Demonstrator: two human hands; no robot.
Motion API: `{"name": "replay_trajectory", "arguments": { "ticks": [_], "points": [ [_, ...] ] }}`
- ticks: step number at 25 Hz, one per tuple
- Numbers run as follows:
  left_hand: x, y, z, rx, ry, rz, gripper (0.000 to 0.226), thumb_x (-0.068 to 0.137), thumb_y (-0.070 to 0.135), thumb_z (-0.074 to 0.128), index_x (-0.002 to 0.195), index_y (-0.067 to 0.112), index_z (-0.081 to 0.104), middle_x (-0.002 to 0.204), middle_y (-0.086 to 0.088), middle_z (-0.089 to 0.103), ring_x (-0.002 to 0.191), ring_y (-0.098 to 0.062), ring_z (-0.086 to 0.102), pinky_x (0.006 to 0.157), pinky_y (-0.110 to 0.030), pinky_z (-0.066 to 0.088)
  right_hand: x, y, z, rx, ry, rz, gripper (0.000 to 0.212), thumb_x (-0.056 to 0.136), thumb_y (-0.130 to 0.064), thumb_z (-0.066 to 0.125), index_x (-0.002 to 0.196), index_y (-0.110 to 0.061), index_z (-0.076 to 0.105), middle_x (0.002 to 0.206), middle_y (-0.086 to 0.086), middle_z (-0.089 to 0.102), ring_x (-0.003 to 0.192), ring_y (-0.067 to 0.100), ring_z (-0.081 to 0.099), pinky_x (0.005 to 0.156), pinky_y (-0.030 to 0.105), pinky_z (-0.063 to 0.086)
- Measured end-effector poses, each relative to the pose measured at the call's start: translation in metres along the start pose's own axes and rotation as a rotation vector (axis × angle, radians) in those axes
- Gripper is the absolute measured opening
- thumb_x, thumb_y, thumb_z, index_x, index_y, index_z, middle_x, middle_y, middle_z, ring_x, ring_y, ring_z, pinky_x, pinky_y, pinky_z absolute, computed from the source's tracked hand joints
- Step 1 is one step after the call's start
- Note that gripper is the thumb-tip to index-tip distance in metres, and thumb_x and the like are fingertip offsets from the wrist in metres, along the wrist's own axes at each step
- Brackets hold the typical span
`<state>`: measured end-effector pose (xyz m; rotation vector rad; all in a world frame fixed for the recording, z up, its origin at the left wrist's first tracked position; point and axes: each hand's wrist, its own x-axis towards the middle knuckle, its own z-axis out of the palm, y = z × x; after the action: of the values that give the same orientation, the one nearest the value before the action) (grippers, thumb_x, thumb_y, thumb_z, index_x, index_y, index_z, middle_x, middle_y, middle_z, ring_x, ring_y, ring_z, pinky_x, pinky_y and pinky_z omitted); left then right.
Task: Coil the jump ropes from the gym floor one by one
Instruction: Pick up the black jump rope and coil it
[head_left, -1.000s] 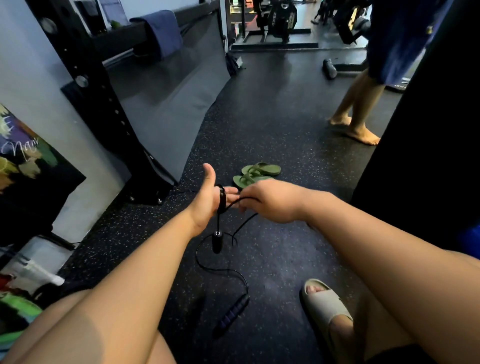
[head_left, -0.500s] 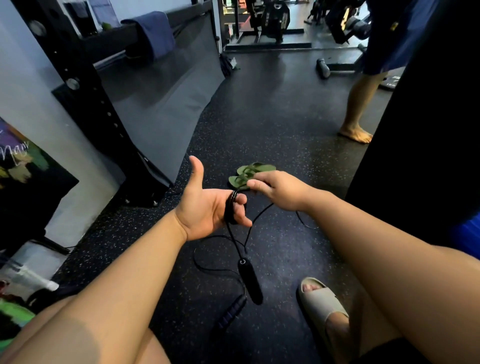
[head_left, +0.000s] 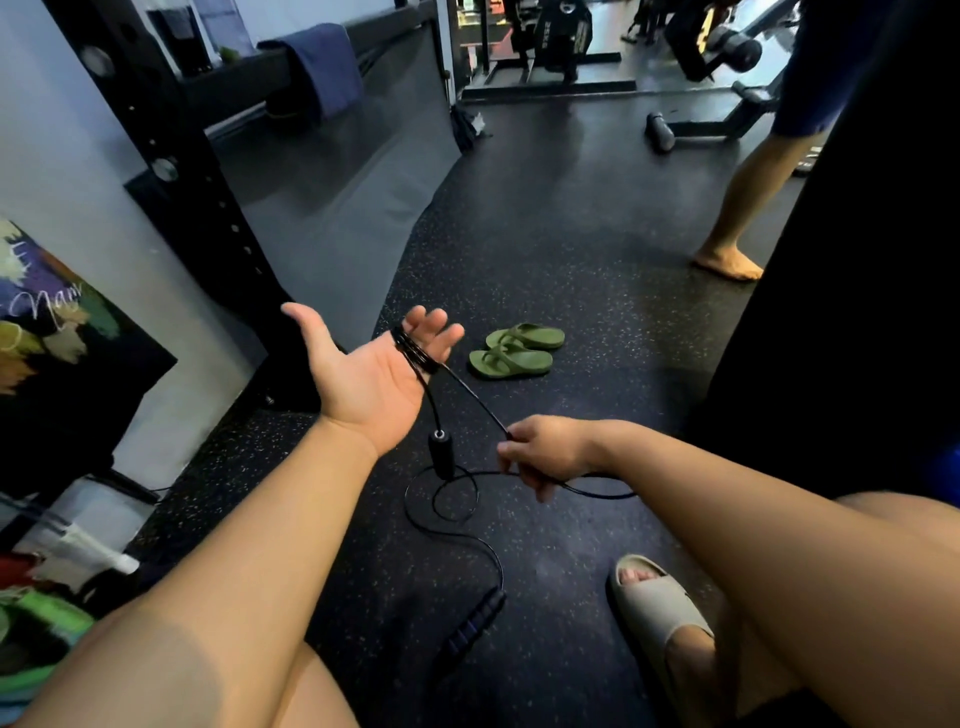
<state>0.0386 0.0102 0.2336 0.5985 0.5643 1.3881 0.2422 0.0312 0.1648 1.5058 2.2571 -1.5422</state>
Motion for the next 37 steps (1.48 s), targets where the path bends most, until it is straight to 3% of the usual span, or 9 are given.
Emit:
{"name": "replay_trajectory", "arguments": {
  "ticks": [6, 9, 11, 15, 18, 23, 29, 31, 37],
  "points": [
    [0.013, -0.007, -0.011, 0.284, 0.144, 0.08, 0.113, 0.079, 0.088, 0.004, 0.127, -0.004, 0.049, 0.102, -0.016, 0.074, 0.111, -0.032, 0.068, 0.11, -0.049, 0.043, -0.026, -0.04, -0.006, -0.392, -0.121, -0.054, 0.023, 0.102, -0.029, 0.043, 0.106, -0.012, 0.058, 0.072, 0.002, 0.063, 0.07, 0.027, 0.074, 0.065, 0.035, 0.052],
    [0.015, -0.016, -0.013, 0.557, 0.164, -0.023, 0.113, 0.084, 0.08, -0.01, 0.133, -0.003, 0.047, 0.116, -0.021, 0.071, 0.113, -0.03, 0.068, 0.108, -0.038, 0.042, -0.044, -0.063, -0.013, -0.494, -0.036, -0.209, 0.019, 0.099, -0.026, 0.048, 0.1, -0.013, 0.061, 0.066, -0.002, 0.063, 0.056, 0.011, 0.069, 0.063, 0.033, 0.053],
    [0.013, -0.021, -0.012, 0.712, 0.087, -0.164, 0.117, 0.082, 0.078, -0.017, 0.135, -0.003, 0.049, 0.12, -0.022, 0.069, 0.111, -0.027, 0.068, 0.094, -0.027, 0.045, -0.054, -0.072, -0.024, -0.583, 0.114, -0.34, 0.02, 0.099, -0.026, 0.051, 0.098, -0.011, 0.065, 0.059, -0.006, 0.056, 0.05, -0.007, 0.059, 0.058, 0.024, 0.046],
    [0.003, -0.031, -0.01, 0.914, -0.225, -0.452, 0.127, 0.064, 0.089, -0.008, 0.115, 0.0, 0.067, 0.116, -0.03, 0.069, 0.116, -0.043, 0.062, 0.11, -0.041, 0.038, -0.061, -0.067, -0.05, -0.631, 0.316, -0.543, 0.017, 0.097, -0.027, 0.056, 0.091, -0.019, 0.071, 0.053, -0.018, 0.051, 0.053, 0.0, 0.052, 0.062, 0.027, 0.045],
    [-0.003, -0.031, -0.005, 0.928, -0.363, -0.587, 0.128, 0.06, 0.092, -0.006, 0.11, -0.005, 0.061, 0.099, -0.027, 0.072, 0.105, -0.04, 0.068, 0.102, -0.041, 0.043, -0.061, -0.052, -0.068, -0.616, 0.404, -0.552, 0.013, 0.095, -0.031, 0.063, 0.098, -0.022, 0.073, 0.063, -0.042, 0.054, 0.06, -0.015, 0.052, 0.061, 0.013, 0.038],
    [-0.006, -0.019, 0.002, 0.711, -0.455, -0.611, 0.125, 0.055, 0.096, -0.004, 0.095, -0.002, 0.061, 0.076, -0.019, 0.071, 0.088, -0.038, 0.07, 0.098, -0.044, 0.048, -0.05, -0.028, -0.076, -0.554, 0.474, -0.53, 0.021, 0.093, -0.04, 0.066, 0.09, -0.019, 0.068, 0.06, -0.019, 0.053, 0.064, -0.013, 0.054, 0.059, 0.018, 0.035],
    [-0.013, -0.015, 0.006, 0.436, -0.344, -0.449, 0.122, 0.051, 0.103, 0.002, 0.086, 0.004, 0.064, 0.071, -0.012, 0.067, 0.078, -0.033, 0.069, 0.091, -0.041, 0.047, -0.025, -0.005, -0.051, -0.484, 0.469, -0.417, 0.024, 0.101, -0.032, 0.054, 0.092, -0.013, 0.065, 0.078, -0.003, 0.068, 0.068, 0.01, 0.058, 0.064, 0.015, 0.038],
    [-0.012, -0.012, 0.005, 0.295, -0.253, -0.365, 0.122, 0.053, 0.104, 0.01, 0.092, 0.002, 0.064, 0.075, -0.012, 0.067, 0.078, -0.032, 0.07, 0.091, -0.038, 0.051, -0.019, -0.002, -0.035, -0.343, 0.419, -0.328, 0.023, 0.101, -0.029, 0.052, 0.09, -0.013, 0.063, 0.073, -0.001, 0.07, 0.066, 0.008, 0.061, 0.062, 0.01, 0.039],
    [-0.011, -0.005, 0.002, 0.043, -0.079, -0.091, 0.115, 0.063, 0.101, 0.022, 0.105, 0.001, 0.06, 0.093, -0.015, 0.07, 0.095, -0.036, 0.07, 0.113, -0.045, 0.039, -0.005, -0.01, 0.009, -0.221, 0.083, -0.186, 0.02, 0.104, -0.026, 0.043, 0.109, -0.015, 0.059, 0.077, 0.007, 0.076, 0.069, 0.017, 0.068, 0.073, 0.034, 0.053]
  ]
}}
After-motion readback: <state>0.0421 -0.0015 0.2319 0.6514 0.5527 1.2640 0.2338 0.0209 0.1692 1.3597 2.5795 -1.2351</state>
